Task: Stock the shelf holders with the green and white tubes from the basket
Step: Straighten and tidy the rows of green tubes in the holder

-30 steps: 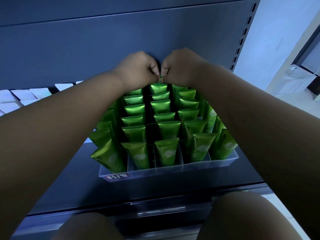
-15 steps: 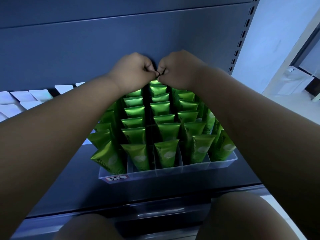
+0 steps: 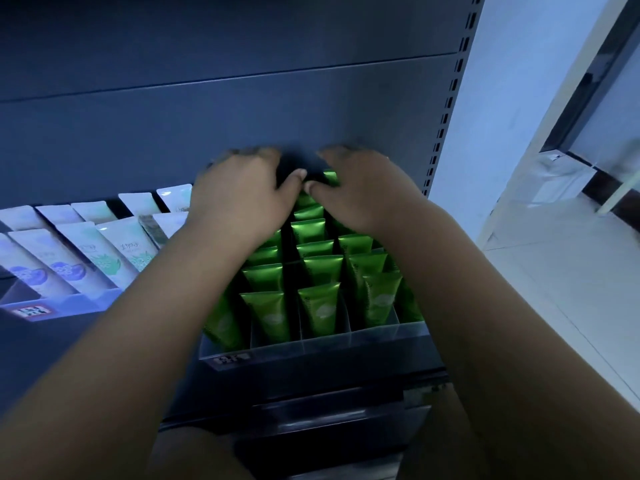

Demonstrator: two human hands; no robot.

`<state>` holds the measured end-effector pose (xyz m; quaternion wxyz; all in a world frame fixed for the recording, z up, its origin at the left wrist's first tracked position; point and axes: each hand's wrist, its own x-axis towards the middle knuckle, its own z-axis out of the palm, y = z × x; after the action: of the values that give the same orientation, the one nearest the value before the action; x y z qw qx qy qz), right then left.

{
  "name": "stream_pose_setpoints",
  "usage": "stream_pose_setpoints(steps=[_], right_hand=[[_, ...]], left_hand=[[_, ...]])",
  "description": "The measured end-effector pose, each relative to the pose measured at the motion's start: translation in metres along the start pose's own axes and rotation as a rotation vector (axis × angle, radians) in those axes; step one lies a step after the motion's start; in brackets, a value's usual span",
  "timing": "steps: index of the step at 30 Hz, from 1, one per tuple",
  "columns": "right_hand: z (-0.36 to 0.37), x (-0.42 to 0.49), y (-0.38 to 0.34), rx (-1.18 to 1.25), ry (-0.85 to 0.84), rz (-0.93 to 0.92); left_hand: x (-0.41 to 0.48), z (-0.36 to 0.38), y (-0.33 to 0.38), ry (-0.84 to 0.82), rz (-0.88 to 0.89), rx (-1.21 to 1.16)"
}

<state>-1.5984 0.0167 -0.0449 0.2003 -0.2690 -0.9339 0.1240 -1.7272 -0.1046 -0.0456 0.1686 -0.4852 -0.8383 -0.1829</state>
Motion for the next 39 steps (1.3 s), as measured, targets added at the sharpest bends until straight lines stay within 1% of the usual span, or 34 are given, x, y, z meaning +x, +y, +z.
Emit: stream_pose_setpoints(steps=[5, 10, 14, 19, 27, 31, 34, 39], right_hand=[[-0.008, -0.027, 0.009, 0.047, 0.096, 0.028], [-0.019, -0.054, 0.024, 0.086, 0.168, 0.029], [-0.023, -0.074, 0.035, 0.140, 0.162, 0.048], [-0.028, -0.089, 0.043, 0.170, 0.193, 0.041], [-0.018, -0.124, 0.048, 0.284, 0.243, 0.022], [-0.005, -0.137, 0.052, 0.336, 0.226, 0.046], [-0.003, -0.137, 0.049, 0.311, 0.198, 0.051], [-0.001, -0.137, 0.045, 0.300, 0.213, 0.047]], left_hand=[[-0.029, -0.009, 0.025, 0.019, -0.017, -0.055], [-0.051, -0.007, 0.046, 0.083, -0.020, -0.157], [-0.066, -0.001, 0.055, 0.068, 0.005, -0.196], [-0.079, 0.006, 0.063, 0.049, 0.130, -0.247], [-0.097, 0.012, 0.067, 0.097, 0.240, -0.327], [-0.106, 0.012, 0.065, 0.077, 0.241, -0.331], [-0.107, 0.014, 0.059, 0.056, 0.231, -0.358], [-0.109, 0.013, 0.059, 0.017, 0.193, -0.387]])
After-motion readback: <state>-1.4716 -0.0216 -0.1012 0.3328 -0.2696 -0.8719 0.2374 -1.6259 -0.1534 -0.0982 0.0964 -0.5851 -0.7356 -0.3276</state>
